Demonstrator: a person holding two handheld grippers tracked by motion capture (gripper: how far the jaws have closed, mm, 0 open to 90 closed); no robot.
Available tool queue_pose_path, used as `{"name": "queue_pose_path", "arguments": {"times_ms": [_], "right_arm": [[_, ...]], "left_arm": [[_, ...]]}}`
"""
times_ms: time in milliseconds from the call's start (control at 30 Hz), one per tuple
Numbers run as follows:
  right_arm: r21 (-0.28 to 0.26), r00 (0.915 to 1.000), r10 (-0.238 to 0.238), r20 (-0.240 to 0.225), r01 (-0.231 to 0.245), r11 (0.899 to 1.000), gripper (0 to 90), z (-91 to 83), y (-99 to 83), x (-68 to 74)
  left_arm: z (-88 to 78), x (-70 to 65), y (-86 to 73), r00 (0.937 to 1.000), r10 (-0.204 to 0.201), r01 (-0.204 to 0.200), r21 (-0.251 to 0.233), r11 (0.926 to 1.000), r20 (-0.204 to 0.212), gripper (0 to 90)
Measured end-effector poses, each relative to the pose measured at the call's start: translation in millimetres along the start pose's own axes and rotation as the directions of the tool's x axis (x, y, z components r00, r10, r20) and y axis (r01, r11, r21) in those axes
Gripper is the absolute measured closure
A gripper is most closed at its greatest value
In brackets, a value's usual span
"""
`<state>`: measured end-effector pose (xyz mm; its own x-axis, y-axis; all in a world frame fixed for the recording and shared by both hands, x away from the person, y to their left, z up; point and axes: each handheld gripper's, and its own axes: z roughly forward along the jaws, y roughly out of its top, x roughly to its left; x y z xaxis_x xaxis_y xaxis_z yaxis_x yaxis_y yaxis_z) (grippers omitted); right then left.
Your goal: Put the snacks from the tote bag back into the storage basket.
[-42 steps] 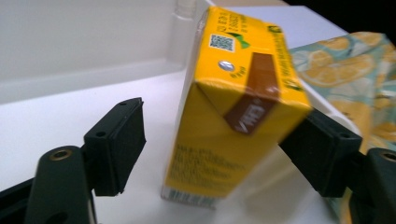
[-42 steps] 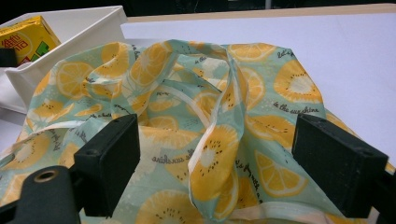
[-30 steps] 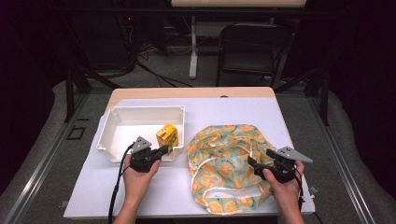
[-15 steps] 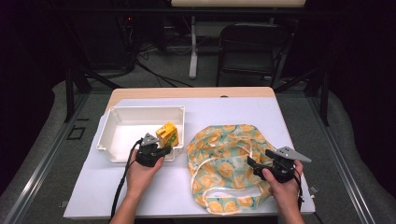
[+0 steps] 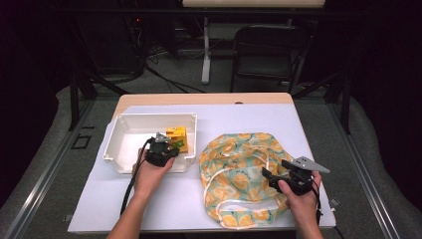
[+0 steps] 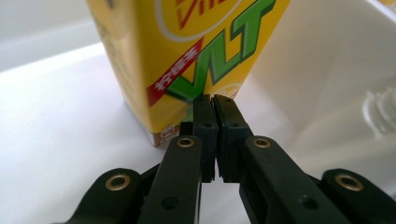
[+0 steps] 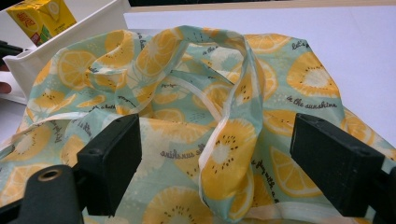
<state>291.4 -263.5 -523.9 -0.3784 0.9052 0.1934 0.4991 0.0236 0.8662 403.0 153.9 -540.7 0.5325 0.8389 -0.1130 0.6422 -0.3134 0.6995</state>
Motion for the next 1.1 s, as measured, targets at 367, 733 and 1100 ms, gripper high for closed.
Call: {"name": "queue_pose_path", "arguments": {"times_ms": [367, 733, 1100], "right_arm": [[0.012, 1.0000, -0.005, 0.004, 0.004, 1.000, 16.7, -0.4, -0.1, -2.1], [0.015, 1.0000, -0.006, 0.007, 0.006, 1.000, 16.8, 0.1, -0.6, -1.7], [0.020, 0.9999, -0.013, 0.006, 0.013, 1.000, 16.8, -0.4, -0.4, -1.8]], "left_arm": [[13.2, 18.2, 16.4, 0.9981, -0.060, 0.060, -0.002, 0.9982, -0.014, 90.0], [20.7, 20.5, 22.0, 0.9944, -0.102, 0.101, -0.033, 0.9943, -0.026, 90.0], [27.5, 21.6, 31.5, 0.9916, -0.128, 0.127, -0.040, 0.9911, -0.022, 90.0]]}}
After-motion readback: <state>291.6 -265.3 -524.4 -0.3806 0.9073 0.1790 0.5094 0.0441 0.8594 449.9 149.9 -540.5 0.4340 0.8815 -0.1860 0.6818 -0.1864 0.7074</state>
